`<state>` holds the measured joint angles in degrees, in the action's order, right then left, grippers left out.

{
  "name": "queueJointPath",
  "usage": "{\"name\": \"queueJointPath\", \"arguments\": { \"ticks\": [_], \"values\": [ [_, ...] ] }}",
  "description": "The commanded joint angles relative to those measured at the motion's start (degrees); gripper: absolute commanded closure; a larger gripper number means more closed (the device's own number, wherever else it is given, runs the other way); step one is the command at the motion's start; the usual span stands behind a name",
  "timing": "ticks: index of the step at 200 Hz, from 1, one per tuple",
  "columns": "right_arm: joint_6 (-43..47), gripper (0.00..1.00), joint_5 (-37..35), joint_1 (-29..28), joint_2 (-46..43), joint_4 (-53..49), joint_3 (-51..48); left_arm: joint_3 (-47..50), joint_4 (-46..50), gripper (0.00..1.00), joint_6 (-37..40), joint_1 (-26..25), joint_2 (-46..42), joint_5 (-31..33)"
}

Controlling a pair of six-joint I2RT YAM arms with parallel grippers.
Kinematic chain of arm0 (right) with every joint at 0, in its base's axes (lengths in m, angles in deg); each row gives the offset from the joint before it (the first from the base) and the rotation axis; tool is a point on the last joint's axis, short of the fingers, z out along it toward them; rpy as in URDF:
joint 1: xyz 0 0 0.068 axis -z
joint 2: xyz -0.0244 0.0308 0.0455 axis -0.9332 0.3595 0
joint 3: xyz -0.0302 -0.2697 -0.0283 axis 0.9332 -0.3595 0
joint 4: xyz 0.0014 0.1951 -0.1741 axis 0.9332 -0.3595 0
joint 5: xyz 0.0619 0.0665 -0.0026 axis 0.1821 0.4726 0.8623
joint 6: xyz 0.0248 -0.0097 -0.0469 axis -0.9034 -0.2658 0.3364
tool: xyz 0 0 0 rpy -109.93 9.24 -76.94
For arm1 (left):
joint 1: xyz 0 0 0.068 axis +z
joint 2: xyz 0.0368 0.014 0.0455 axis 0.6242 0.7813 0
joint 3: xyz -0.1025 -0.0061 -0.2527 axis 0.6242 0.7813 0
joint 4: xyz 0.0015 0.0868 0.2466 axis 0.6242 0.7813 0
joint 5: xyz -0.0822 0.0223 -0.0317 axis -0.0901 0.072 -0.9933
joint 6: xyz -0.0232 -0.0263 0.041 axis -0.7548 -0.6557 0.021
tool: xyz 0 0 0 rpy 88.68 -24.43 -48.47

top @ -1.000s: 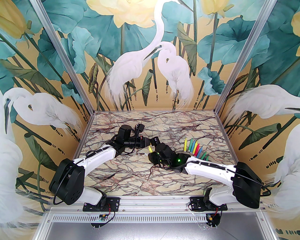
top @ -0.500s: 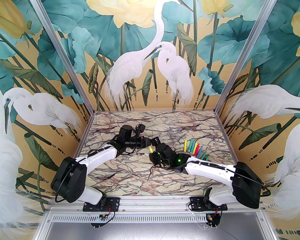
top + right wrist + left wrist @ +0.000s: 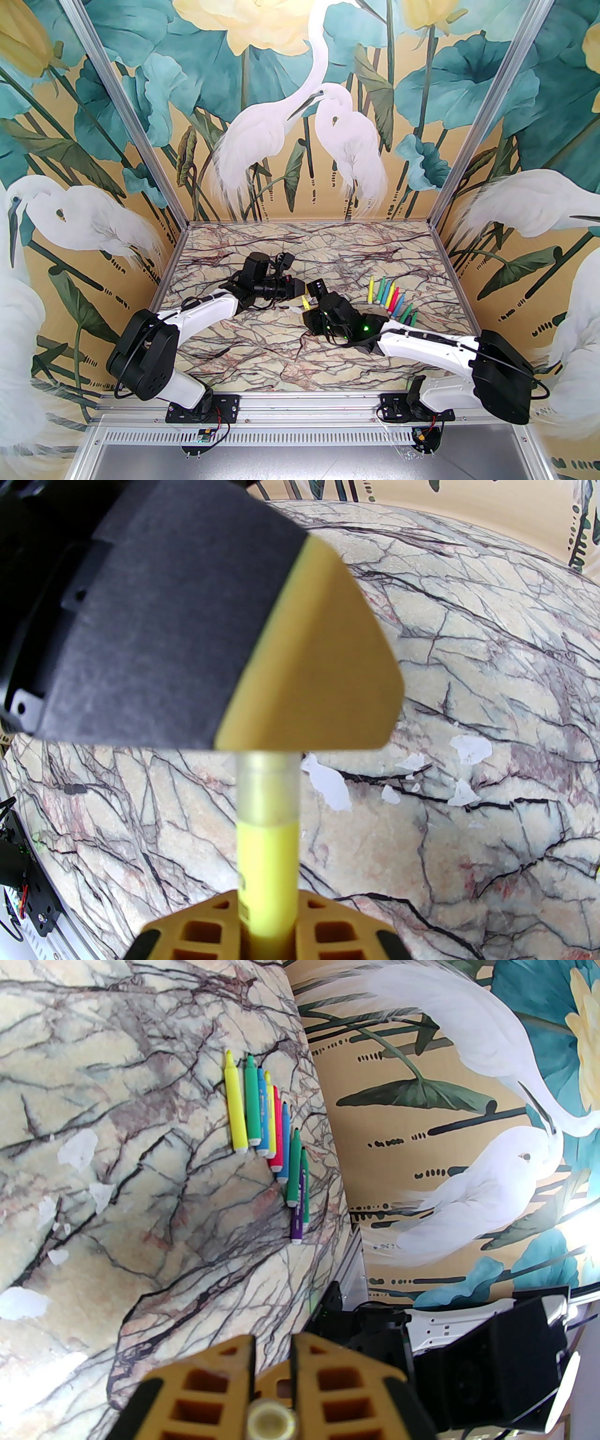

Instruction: Open the pen caps

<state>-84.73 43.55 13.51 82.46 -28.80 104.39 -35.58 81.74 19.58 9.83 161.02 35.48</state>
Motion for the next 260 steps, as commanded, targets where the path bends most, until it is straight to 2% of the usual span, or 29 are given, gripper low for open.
{"name": "queueJointPath", "arguments": {
  "ticks": [1, 219, 260],
  "values": [
    [-1.15, 0.94, 0.59, -0.05, -1.86, -7.40, -3.44, -0.36, -3.62, 1.00, -1.71, 3.39, 0.51, 5.29],
    [0.21, 0.95, -1.02, -0.02, -5.20, -9.08, -7.35, 1.08, -3.68, 1.00, -2.90, 6.14, 0.08, 5.80],
    [0.49, 0.94, -3.88, 0.02, -7.79, -9.60, -7.86, -0.32, 1.41, 1.00, 0.10, 6.12, 0.20, 6.43]
  ]
}}
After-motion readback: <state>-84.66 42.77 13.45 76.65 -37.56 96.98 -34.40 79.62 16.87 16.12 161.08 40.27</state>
